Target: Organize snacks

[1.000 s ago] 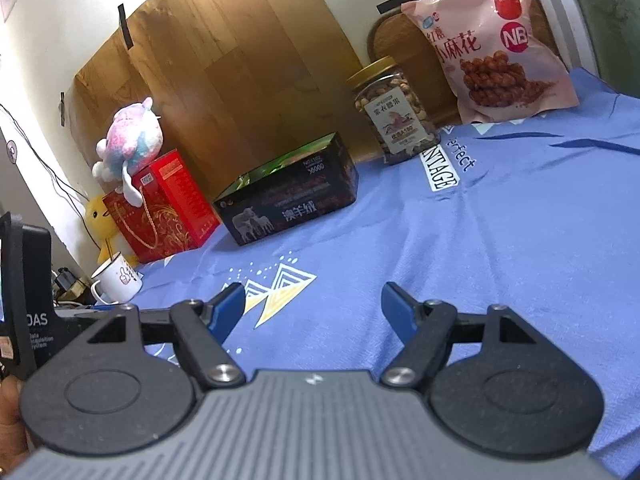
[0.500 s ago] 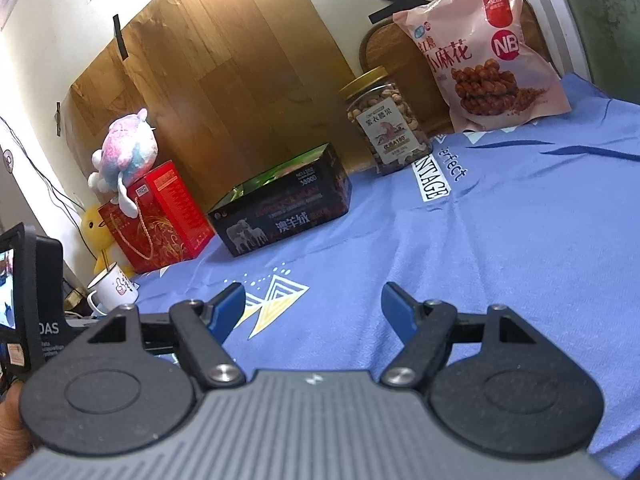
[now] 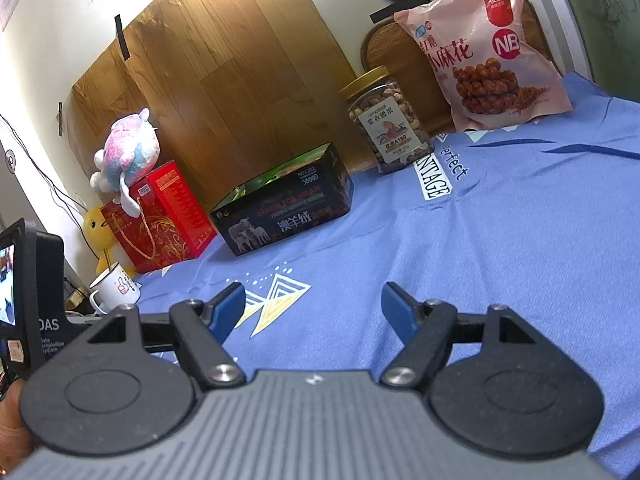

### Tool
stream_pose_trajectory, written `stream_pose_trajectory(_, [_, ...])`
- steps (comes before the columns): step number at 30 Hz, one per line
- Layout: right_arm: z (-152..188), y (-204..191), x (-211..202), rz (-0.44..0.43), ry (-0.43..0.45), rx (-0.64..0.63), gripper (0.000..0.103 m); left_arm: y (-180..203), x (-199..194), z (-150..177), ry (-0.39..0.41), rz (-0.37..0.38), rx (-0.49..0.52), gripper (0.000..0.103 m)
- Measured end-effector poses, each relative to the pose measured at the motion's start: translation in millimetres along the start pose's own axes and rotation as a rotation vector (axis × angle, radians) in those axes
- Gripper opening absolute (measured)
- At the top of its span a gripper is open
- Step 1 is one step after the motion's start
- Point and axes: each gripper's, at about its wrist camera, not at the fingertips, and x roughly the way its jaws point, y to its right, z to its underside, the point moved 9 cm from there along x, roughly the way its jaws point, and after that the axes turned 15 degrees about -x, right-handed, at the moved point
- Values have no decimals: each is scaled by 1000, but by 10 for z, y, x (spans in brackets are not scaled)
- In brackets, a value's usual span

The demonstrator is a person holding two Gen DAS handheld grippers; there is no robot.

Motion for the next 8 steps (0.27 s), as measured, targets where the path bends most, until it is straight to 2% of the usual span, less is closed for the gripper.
stream_pose_trajectory(8, [12, -9, 7, -1, -3, -3, 77, 32, -12, 14, 1, 28, 8, 103])
